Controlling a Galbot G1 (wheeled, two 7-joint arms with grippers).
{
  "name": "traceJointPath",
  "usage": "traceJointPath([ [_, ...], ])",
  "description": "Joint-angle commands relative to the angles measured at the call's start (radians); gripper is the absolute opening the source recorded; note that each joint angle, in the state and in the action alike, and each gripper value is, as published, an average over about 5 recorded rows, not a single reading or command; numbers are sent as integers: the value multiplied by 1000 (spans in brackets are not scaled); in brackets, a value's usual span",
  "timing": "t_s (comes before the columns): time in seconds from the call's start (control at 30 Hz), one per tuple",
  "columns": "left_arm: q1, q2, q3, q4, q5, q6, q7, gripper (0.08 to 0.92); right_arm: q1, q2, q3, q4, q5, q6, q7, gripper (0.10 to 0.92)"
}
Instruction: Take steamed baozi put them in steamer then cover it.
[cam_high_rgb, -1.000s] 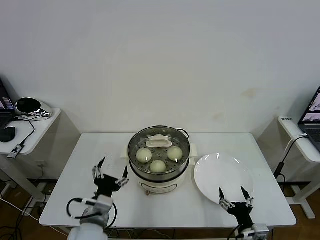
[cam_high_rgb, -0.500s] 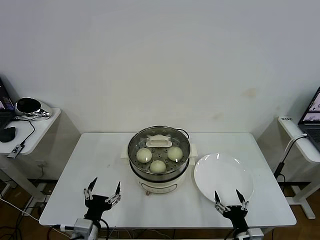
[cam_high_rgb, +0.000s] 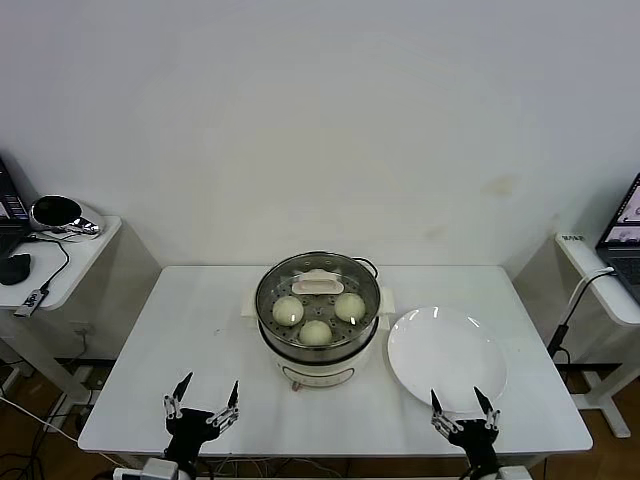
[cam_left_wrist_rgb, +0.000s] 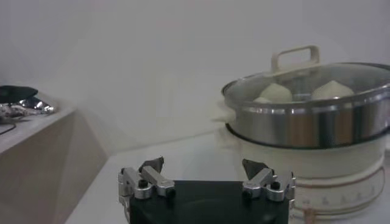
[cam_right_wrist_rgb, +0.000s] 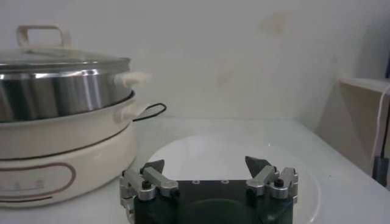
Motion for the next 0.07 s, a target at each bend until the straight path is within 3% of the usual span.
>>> traceJointPath([
  [0.03,24,-6,-17,-5,-13,-20,16,823,-25,18,9,26,-8,-2,-22,823],
  [0.07,22,-7,-18,-5,-14,-20,17,823,-26,18,11,28,-9,-3,-22,823],
])
